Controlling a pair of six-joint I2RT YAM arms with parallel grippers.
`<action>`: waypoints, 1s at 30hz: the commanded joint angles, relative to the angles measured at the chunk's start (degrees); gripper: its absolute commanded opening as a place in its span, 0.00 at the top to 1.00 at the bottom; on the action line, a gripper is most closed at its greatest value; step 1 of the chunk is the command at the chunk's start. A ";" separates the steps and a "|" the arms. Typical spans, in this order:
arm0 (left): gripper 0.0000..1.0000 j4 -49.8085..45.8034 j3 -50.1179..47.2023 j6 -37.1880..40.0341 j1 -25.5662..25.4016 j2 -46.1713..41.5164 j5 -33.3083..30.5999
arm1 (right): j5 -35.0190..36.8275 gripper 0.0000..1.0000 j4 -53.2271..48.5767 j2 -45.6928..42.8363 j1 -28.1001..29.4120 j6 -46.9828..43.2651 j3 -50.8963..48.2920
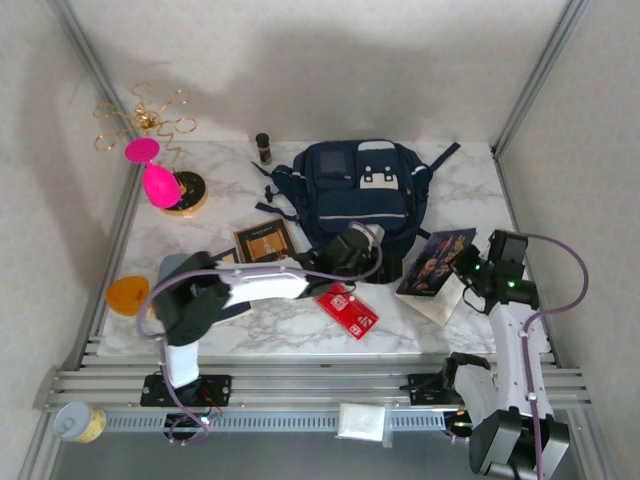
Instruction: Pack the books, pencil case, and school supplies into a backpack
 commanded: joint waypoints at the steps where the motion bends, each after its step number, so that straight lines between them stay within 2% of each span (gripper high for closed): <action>1: 0.26 2.09 -4.41 -1.00 2.95 -8.67 1.37 | -3.06 1.00 -0.55 -0.67 -0.14 -2.73 6.53; 6: 0.21 0.52 -10.96 0.85 8.77 -18.18 4.88 | -16.43 1.00 2.27 2.87 1.38 -4.29 12.54; 10: 0.14 1.40 -15.08 1.81 13.13 -24.06 8.99 | -23.53 1.00 7.09 6.43 6.83 -3.40 14.84; 15: 0.11 2.79 -17.86 1.10 15.74 -25.54 11.71 | -29.19 1.00 15.04 9.56 13.45 0.37 15.68; 19: 0.10 10.98 -21.03 -2.78 16.11 -25.26 13.82 | -33.97 1.00 21.61 11.87 17.21 3.93 14.53; 23: 0.16 16.14 -21.66 -7.09 15.94 -22.55 14.85 | -34.77 1.00 25.89 13.10 18.18 6.75 13.55; 27: 0.30 27.94 -23.16 -12.48 15.61 -20.55 17.52 | -34.30 1.00 26.41 14.58 18.23 7.17 12.75; 30: 0.37 30.15 -22.07 -13.94 14.89 -18.99 17.60 | -36.55 1.00 30.04 14.99 18.22 9.11 10.42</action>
